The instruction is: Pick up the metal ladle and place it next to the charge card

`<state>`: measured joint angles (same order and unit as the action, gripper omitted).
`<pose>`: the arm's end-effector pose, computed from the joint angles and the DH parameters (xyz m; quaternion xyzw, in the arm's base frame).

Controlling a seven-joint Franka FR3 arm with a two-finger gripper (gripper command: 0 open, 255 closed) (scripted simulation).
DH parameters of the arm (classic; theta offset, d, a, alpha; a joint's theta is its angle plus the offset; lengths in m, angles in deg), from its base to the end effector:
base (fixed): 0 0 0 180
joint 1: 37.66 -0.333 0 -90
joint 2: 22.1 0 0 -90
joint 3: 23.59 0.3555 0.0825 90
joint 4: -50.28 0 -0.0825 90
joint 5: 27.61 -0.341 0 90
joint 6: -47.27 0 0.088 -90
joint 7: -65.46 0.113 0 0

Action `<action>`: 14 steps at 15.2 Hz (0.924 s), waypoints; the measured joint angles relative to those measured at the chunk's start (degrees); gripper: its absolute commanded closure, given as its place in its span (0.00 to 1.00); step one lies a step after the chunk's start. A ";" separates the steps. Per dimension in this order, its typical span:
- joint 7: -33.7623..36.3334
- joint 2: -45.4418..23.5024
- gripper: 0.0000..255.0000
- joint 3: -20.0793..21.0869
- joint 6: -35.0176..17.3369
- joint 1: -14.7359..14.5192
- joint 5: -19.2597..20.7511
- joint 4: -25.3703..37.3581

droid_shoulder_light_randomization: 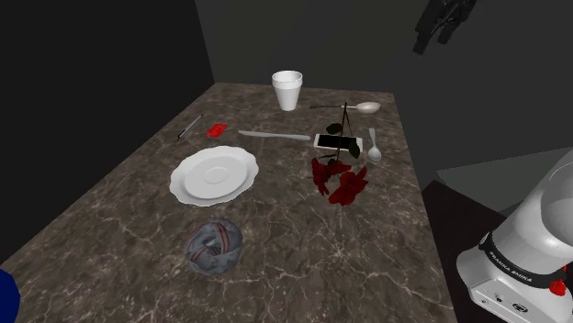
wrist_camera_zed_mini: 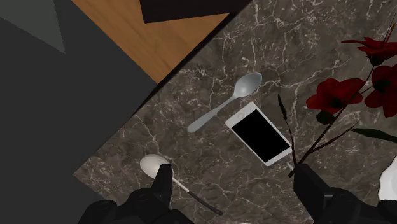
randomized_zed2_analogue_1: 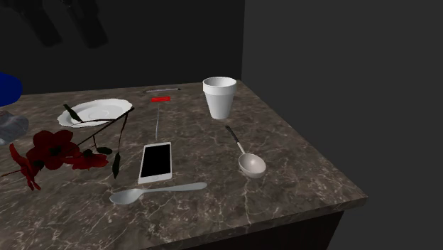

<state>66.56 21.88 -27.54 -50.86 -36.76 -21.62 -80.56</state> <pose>0.2550 -0.0424 0.6529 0.9939 -0.0421 0.0968 0.0306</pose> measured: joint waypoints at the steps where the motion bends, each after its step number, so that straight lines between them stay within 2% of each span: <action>1: 0.00 0.00 0.00 0.00 0.00 0.00 0.00 0.00; 7: -9.82 -8.59 0.00 -6.26 -5.68 -1.61 0.67 1.04; 14: -24.35 -24.40 0.00 -13.74 -10.86 -4.43 -1.82 8.38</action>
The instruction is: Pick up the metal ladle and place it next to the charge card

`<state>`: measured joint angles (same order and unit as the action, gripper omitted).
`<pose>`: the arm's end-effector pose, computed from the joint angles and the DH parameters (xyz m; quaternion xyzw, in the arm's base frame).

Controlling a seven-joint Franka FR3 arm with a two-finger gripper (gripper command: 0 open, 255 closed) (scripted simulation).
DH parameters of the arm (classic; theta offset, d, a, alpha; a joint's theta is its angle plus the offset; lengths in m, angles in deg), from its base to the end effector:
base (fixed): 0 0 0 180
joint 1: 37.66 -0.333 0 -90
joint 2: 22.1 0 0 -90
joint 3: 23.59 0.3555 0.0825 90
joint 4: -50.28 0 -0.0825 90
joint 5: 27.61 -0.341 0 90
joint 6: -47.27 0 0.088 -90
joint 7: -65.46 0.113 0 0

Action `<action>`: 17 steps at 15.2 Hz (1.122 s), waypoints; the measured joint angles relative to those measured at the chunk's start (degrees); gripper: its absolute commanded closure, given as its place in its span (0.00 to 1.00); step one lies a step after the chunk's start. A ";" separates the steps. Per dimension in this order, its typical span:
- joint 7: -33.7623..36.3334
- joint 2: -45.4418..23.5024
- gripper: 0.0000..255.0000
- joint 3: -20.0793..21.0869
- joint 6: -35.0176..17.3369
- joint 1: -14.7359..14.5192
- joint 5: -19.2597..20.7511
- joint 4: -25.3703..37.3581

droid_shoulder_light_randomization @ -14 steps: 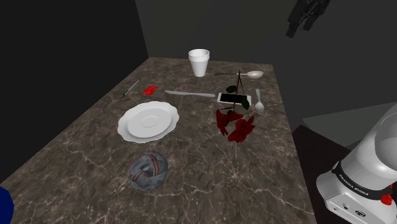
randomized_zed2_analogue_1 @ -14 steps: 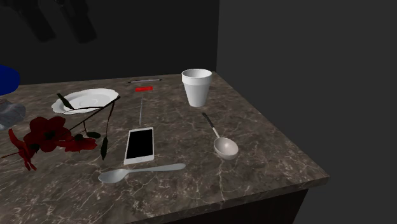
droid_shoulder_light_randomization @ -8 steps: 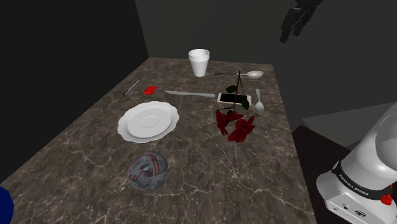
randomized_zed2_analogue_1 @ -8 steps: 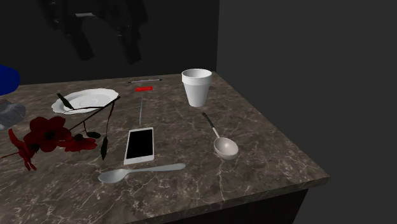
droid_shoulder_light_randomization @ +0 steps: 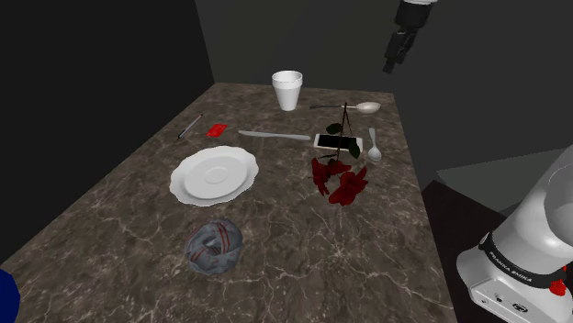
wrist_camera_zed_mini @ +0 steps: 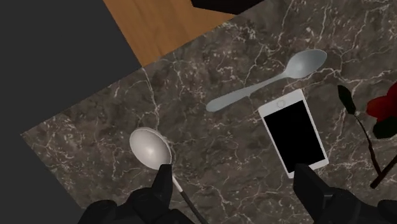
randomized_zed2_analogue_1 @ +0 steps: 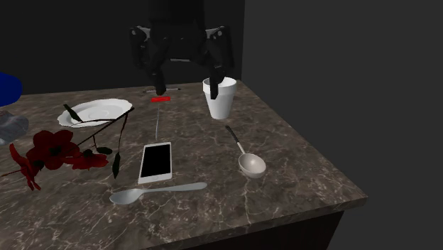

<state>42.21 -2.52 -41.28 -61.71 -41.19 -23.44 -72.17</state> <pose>0.3947 -0.1254 0.5892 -0.9942 -0.0954 -0.0489 0.0008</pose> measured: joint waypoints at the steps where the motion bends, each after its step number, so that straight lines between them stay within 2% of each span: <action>1: -2.09 -2.39 0.00 -0.82 -0.31 -0.38 -0.71 1.48; 4: -8.23 -9.36 0.00 -2.83 -1.65 -1.26 -3.21 5.16; 9: -19.52 -22.57 0.00 -5.09 -2.44 -0.99 -8.69 13.63; 17: -33.06 -43.48 0.00 -3.13 0.98 2.66 -15.73 31.69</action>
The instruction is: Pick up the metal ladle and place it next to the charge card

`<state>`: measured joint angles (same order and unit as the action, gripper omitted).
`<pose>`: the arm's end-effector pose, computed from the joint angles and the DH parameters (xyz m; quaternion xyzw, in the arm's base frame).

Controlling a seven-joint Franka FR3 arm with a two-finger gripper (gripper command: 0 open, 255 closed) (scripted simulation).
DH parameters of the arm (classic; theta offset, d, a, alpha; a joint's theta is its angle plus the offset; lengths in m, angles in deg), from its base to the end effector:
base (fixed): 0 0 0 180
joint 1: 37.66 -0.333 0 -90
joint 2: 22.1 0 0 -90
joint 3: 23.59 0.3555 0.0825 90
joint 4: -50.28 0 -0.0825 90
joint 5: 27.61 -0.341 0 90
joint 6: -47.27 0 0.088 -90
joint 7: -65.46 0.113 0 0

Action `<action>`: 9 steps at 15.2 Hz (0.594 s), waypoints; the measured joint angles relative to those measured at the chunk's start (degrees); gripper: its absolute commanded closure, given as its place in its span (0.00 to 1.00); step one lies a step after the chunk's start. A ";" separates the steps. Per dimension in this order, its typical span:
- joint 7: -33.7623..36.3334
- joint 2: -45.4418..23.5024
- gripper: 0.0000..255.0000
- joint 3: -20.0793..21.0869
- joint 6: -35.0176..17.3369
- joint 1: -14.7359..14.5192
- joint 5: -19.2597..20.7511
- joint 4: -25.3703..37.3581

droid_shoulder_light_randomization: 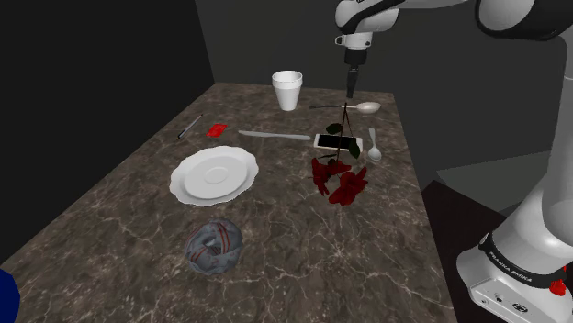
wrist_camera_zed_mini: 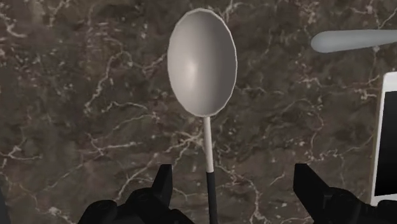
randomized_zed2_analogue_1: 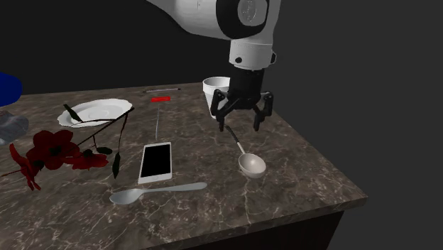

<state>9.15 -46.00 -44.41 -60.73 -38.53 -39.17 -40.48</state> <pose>0.6142 -0.1683 0.4484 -0.9563 -0.2884 0.0207 0.0437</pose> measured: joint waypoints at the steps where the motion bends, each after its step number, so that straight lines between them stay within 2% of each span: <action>1: -1.49 -2.58 0.00 0.43 0.78 0.76 -0.52 2.70; 4: -3.29 -6.09 0.00 1.19 0.84 1.56 -1.22 5.42; 9: -3.83 -7.26 0.00 1.56 -2.42 1.43 -1.73 3.14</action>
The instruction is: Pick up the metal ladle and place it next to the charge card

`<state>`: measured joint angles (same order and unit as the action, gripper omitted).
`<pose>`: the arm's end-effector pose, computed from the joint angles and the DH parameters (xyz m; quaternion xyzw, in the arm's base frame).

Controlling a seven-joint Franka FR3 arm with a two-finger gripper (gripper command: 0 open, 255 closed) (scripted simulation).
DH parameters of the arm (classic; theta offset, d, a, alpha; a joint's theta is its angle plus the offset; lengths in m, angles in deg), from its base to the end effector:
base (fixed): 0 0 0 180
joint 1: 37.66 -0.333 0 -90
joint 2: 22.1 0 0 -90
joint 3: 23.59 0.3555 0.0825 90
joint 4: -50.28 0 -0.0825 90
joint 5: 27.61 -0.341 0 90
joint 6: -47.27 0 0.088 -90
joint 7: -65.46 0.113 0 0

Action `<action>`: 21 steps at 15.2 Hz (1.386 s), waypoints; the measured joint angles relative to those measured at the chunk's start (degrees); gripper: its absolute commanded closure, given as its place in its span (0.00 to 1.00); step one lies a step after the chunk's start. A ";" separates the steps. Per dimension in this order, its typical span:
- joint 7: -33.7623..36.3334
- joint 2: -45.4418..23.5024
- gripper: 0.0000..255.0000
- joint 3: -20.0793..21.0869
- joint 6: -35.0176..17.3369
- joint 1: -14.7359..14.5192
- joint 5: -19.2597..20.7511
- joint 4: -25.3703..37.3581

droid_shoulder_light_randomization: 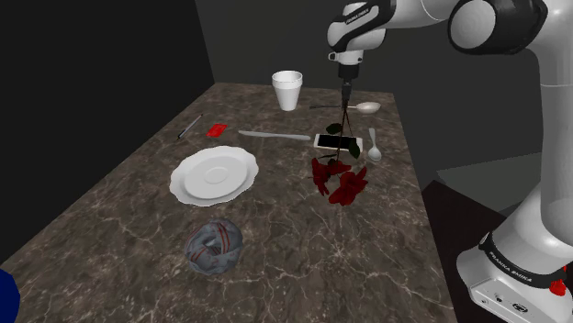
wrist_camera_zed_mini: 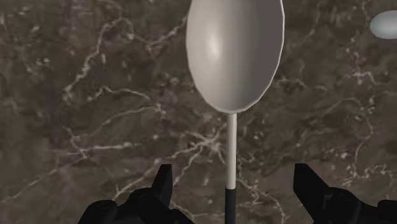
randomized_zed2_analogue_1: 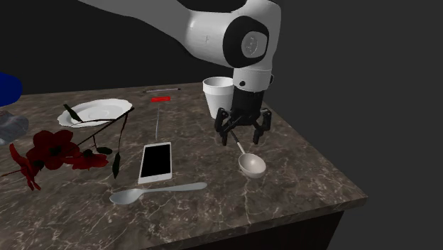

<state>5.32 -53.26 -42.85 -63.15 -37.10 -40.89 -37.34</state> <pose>0.6419 -0.1696 0.3927 -0.9467 -0.3166 0.0307 0.0508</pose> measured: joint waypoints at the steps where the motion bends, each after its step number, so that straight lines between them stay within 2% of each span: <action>1: -0.05 0.05 0.00 0.02 -0.65 -0.09 -0.03 -0.72; 7: -0.12 -0.34 0.00 0.09 -1.04 -0.03 -0.16 -0.71; 8: -0.12 -0.34 1.00 0.09 -1.04 -0.03 -0.16 -0.71; 21: 0.05 0.14 1.00 -0.03 0.27 -0.01 0.06 0.18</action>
<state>5.37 -53.12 -42.88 -62.88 -37.11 -40.83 -37.15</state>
